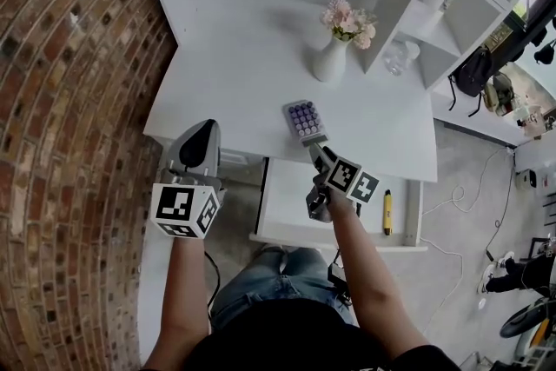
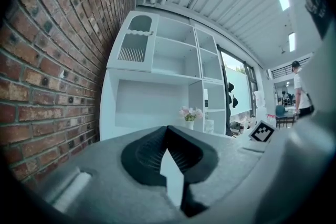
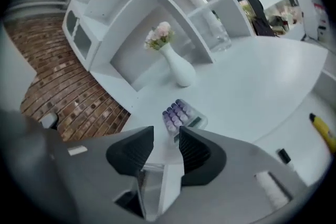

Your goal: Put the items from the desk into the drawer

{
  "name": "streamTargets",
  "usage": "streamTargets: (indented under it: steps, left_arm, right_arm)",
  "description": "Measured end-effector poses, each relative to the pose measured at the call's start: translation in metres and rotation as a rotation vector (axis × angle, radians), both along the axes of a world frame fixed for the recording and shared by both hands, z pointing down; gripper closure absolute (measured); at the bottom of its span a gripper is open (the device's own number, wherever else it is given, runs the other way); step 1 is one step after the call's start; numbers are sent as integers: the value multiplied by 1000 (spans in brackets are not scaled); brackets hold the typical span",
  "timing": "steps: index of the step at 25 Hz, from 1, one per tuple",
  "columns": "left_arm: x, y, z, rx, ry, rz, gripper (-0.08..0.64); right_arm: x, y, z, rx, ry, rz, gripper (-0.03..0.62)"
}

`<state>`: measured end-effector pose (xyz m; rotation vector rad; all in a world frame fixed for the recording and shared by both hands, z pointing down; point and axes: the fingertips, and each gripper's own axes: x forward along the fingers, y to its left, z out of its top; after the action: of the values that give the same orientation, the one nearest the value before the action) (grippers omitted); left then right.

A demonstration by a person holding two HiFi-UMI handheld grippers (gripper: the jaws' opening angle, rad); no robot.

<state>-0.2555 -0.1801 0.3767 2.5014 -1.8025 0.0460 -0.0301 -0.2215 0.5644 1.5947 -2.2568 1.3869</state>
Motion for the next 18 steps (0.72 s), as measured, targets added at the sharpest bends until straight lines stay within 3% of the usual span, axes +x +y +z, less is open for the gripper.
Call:
streamTargets:
  steps: [4, 10, 13, 18]
  left_arm:
    - [-5, 4, 5, -14, -8, -14, 561]
    - [-13, 9, 8, -26, -33, -34, 561]
    - [-22, 11, 9, -29, -40, -59, 561]
    - [-31, 14, 9, -31, -43, -86, 561]
  right_arm:
    - [0, -2, 25, -123, -146, 71, 433]
    - [6, -13, 50, -296, -491, 237, 436]
    - [10, -18, 58, -332, -551, 280, 431]
    - [12, -24, 70, -364, -559, 327, 431]
